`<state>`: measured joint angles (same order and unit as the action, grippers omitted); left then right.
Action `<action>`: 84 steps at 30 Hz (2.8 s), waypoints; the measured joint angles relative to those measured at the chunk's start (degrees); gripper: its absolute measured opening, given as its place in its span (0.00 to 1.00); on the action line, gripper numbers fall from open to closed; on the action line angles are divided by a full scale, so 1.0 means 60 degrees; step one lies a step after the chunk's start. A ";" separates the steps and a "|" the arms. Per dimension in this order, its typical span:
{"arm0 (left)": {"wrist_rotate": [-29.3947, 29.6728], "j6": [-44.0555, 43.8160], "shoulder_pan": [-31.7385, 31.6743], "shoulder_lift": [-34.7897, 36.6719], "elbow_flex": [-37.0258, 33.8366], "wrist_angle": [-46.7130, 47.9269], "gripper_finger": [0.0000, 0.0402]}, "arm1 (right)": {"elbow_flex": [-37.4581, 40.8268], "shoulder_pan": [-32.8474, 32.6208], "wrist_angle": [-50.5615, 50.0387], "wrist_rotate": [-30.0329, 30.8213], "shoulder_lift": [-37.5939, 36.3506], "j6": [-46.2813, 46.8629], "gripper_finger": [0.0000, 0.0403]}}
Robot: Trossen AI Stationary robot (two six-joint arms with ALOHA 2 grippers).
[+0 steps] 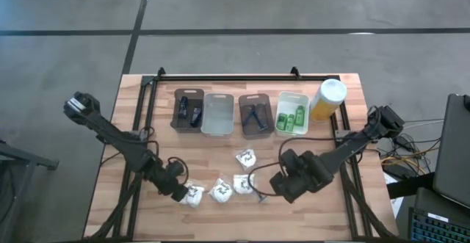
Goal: Pick & Place Travel size toiletries
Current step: Put the white cotton pack into the gray bin
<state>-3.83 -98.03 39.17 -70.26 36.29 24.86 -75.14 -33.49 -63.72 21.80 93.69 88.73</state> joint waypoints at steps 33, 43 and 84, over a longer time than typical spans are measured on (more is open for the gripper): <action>0.1926 -0.1640 0.0056 -0.0047 -0.2221 -0.4261 0.71 | 0.0070 -0.0376 0.0036 0.0408 -0.0002 0.0419 0.81; 0.1805 -0.0060 0.0037 0.0081 -0.2337 -0.4386 0.71 | 0.0077 -0.0274 0.0041 0.0385 -0.0007 0.0656 0.74; 0.1338 0.4012 -0.0454 -0.2024 -0.2267 -0.7661 0.04 | 0.0077 0.0218 0.0167 0.0309 -0.0007 -0.0079 0.66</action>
<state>4.20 -73.96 36.45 -82.41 22.69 -21.11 -74.67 -32.18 -62.72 23.65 93.65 88.25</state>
